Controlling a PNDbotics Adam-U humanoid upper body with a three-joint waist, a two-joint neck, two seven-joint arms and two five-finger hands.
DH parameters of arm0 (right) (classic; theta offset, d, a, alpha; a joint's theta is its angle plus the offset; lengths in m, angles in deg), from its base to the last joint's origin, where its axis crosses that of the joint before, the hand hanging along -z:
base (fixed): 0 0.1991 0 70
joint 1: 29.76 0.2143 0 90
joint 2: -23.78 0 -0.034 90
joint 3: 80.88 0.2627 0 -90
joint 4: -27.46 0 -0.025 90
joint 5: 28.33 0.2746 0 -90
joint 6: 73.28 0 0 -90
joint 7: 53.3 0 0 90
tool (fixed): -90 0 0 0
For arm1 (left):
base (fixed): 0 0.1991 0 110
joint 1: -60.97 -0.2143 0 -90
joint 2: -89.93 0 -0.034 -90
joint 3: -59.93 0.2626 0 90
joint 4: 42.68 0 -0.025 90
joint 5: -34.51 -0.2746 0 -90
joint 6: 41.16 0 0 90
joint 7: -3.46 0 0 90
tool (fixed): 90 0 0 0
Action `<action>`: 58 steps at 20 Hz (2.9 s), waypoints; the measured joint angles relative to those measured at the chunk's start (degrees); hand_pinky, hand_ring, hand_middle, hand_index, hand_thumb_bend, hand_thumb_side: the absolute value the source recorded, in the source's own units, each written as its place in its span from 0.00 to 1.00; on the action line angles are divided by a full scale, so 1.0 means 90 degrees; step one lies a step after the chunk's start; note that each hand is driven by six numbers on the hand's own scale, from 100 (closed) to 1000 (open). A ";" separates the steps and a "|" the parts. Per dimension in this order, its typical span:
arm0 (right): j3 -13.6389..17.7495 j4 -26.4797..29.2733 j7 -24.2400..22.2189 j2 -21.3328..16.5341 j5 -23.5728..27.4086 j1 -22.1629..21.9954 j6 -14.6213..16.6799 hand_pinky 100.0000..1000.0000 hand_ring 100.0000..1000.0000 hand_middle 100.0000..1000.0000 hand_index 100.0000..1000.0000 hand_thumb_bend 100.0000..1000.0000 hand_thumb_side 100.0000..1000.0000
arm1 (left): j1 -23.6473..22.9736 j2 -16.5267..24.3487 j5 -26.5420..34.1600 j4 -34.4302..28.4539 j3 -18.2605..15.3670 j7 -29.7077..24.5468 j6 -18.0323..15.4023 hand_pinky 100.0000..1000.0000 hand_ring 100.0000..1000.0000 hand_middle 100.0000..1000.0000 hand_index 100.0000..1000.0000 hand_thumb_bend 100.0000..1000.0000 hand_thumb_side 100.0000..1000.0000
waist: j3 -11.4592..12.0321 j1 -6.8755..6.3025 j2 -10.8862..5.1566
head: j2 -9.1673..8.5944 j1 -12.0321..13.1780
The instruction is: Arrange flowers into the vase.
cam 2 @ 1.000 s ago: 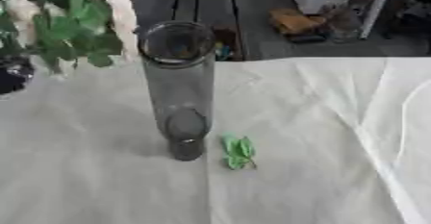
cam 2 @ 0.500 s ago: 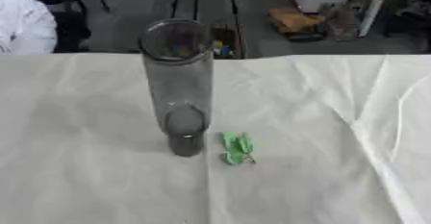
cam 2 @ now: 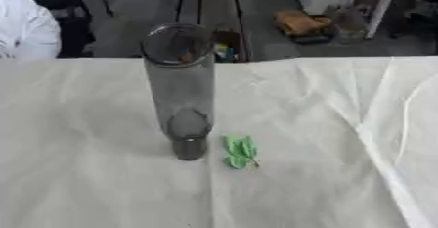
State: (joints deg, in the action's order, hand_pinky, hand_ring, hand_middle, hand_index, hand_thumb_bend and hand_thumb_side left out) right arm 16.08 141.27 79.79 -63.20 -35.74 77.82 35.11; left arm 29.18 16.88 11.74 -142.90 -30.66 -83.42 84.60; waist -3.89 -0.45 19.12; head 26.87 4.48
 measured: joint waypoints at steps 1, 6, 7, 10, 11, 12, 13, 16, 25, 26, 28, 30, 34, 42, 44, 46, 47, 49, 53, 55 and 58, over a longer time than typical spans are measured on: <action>-0.0010 0.0000 -0.0002 -0.0003 0.0001 -0.0013 -0.0001 0.40 0.39 0.31 0.58 0.00 0.88 | 0.0075 -0.0047 0.0106 0.0075 0.0000 0.0106 -0.0023 0.00 0.00 0.00 0.00 0.01 0.68 | -0.0002 -0.0012 -0.0028 | 0.0022 0.0008; -0.0029 0.0000 -0.0037 -0.0054 0.0050 -0.0058 -0.0006 0.40 0.39 0.31 0.58 0.00 0.88 | 0.0422 -0.0251 0.0597 0.0450 -0.0002 0.0578 -0.0167 0.00 0.00 0.00 0.00 0.02 0.69 | -0.0047 -0.0067 -0.0143 | 0.0061 0.0058; -0.0029 0.0000 -0.0044 -0.0057 0.0053 -0.0071 -0.0004 0.40 0.39 0.31 0.58 0.00 0.88 | 0.0474 -0.0294 0.0694 0.0522 -0.0002 0.0659 -0.0205 0.00 0.00 0.00 0.00 0.02 0.69 | -0.0056 -0.0068 -0.0151 | 0.0074 0.0066; -0.0029 0.0000 -0.0053 -0.0065 0.0071 -0.0100 0.0001 0.40 0.39 0.31 0.58 0.00 0.88 | 0.0541 -0.0338 0.0991 0.0684 -0.0002 0.0879 -0.0343 0.00 0.00 0.00 0.00 0.02 0.69 | -0.0059 -0.0082 -0.0157 | 0.0080 0.0086; -0.0029 0.0000 -0.0054 -0.0065 0.0080 -0.0101 0.0002 0.40 0.39 0.31 0.58 0.00 0.88 | 0.0544 -0.0347 0.1092 0.0726 -0.0001 0.0950 -0.0389 0.00 0.00 0.00 0.00 0.02 0.69 | -0.0061 -0.0083 -0.0158 | 0.0080 0.0087; -0.0029 0.0000 -0.0056 -0.0066 0.0087 -0.0101 0.0003 0.40 0.39 0.31 0.59 0.00 0.89 | 0.0544 -0.0348 0.1194 0.0764 -0.0001 0.1014 -0.0438 0.00 0.00 0.00 0.00 0.04 0.71 | -0.0062 -0.0083 -0.0158 | 0.0081 0.0088; -0.0029 0.0000 -0.0058 -0.0066 0.0093 -0.0102 0.0003 0.40 0.39 0.31 0.59 0.00 0.88 | 0.0545 -0.0348 0.1296 0.0794 0.0000 0.1083 -0.0485 0.00 0.00 0.00 0.00 0.04 0.71 | -0.0077 -0.0091 -0.0164 | 0.0083 0.0102; -0.0030 0.0000 -0.0076 -0.0076 0.0107 -0.0114 -0.0001 0.40 0.39 0.31 0.59 0.00 0.88 | 0.0806 -0.0491 0.1585 0.0872 -0.0002 0.1309 -0.0677 0.00 0.00 0.00 0.00 0.04 0.71 | -0.0185 -0.0156 -0.0226 | 0.0106 0.0159; -0.0040 0.0000 -0.0120 -0.0105 0.0166 -0.0156 -0.0008 0.40 0.39 0.31 0.59 0.00 0.89 | 0.1445 -0.0960 0.2437 0.1206 0.0000 0.2087 -0.1452 0.00 0.00 0.00 0.00 0.09 0.71 | -0.0314 -0.0237 -0.0239 | 0.0139 0.0270; -0.0051 0.0000 -0.0128 -0.0106 0.0170 -0.0156 -0.0009 0.40 0.39 0.31 0.59 0.00 0.89 | 0.1494 -0.1000 0.2529 0.1243 0.0003 0.2175 -0.1536 0.00 0.00 0.00 0.00 0.09 0.71 | -0.0329 -0.0243 -0.0239 | 0.0140 0.0283; -0.0069 0.0000 -0.0153 -0.0109 0.0185 -0.0157 -0.0006 0.40 0.39 0.31 0.59 0.00 0.89 | 0.1595 -0.1080 0.2709 0.1330 0.0003 0.2351 -0.1669 0.00 0.00 0.00 0.00 0.10 0.71 | -0.0363 -0.0264 -0.0239 | 0.0142 0.0324; -0.0071 0.0000 -0.0168 -0.0112 0.0199 -0.0157 -0.0002 0.40 0.39 0.31 0.59 0.00 0.89 | 0.1715 -0.1155 0.2896 0.1400 0.0004 0.2527 -0.1785 0.00 0.00 0.00 0.00 0.10 0.71 | -0.0390 -0.0295 -0.0239 | 0.0143 0.0353; -0.0097 0.0000 -0.0208 -0.0116 0.0223 -0.0158 -0.0012 0.40 0.39 0.31 0.59 0.00 0.89 | 0.1892 -0.1270 0.3278 0.1511 0.0022 0.2860 -0.1973 0.00 0.00 0.00 0.00 0.10 0.71 | -0.0409 -0.0335 -0.0239 | 0.0147 0.0396; -0.0114 0.0000 -0.0265 -0.0150 0.0269 -0.0158 -0.0025 0.40 0.39 0.30 0.59 0.00 0.90 | 0.2096 -0.1421 0.4067 0.1737 0.0116 0.3449 -0.2290 0.00 0.00 0.00 0.00 0.11 0.72 | -0.0455 -0.0401 -0.0238 | 0.0166 0.0447; -0.0137 0.0000 -0.0286 -0.0158 0.0277 -0.0158 -0.0031 0.40 0.39 0.30 0.59 0.00 0.90 | 0.2169 -0.1432 0.4260 0.1822 0.0117 0.3615 -0.2298 0.00 0.00 0.00 0.00 0.11 0.72 | -0.0457 -0.0419 -0.0238 | 0.0167 0.0447; -0.0148 0.0000 -0.0302 -0.0159 0.0282 -0.0158 -0.0031 0.40 0.39 0.30 0.59 0.00 0.90 | 0.2216 -0.1466 0.4453 0.1931 0.0116 0.3782 -0.2264 0.00 0.00 0.00 0.00 0.10 0.73 | -0.0457 -0.0437 -0.0239 | 0.0182 0.0447; -0.0149 0.0000 -0.0305 -0.0160 0.0283 -0.0158 -0.0031 0.40 0.39 0.30 0.59 0.00 0.90 | 0.2223 -0.1474 0.4546 0.1996 0.0116 0.3865 -0.2233 0.00 0.00 0.00 0.00 0.10 0.73 | -0.0458 -0.0450 -0.0241 | 0.0190 0.0446; -0.0149 0.0000 -0.0309 -0.0160 0.0291 -0.0158 -0.0035 0.40 0.39 0.30 0.59 0.00 0.90 | 0.2230 -0.1474 0.4738 0.2101 0.0116 0.4018 -0.2185 0.00 0.00 0.00 0.00 0.10 0.73 | -0.0462 -0.0460 -0.0242 | 0.0193 0.0445; -0.0149 0.0000 -0.0317 -0.0162 0.0306 -0.0158 -0.0044 0.40 0.39 0.30 0.59 0.00 0.90 | 0.2235 -0.1472 0.5136 0.2141 0.0161 0.4243 -0.2222 0.00 0.00 0.00 0.00 0.09 0.73 | -0.0463 -0.0460 -0.0244 | 0.0194 0.0444; -0.0154 0.0000 -0.0327 -0.0163 0.0313 -0.0158 -0.0054 0.40 0.39 0.30 0.59 0.00 0.90 | 0.2235 -0.1463 0.5330 0.2178 0.0198 0.4351 -0.2234 0.00 0.00 0.00 0.00 0.09 0.73 | -0.0469 -0.0494 -0.0259 | 0.0194 0.0444; -0.0184 0.0000 -0.0344 -0.0168 0.0333 -0.0158 -0.0071 0.40 0.39 0.30 0.59 0.00 0.90 | 0.2271 -0.1420 0.5628 0.2217 0.0294 0.4532 -0.2234 0.00 0.00 0.00 0.00 0.09 0.73 | -0.0489 -0.0555 -0.0284 | 0.0194 0.0442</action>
State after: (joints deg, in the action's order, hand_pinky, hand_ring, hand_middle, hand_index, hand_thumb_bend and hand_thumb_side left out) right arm 14.43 141.27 76.69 -64.71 -32.74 76.40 34.47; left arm 49.61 4.10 62.39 -122.95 -28.01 -42.63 64.49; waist -8.29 -5.44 16.56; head 28.62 8.45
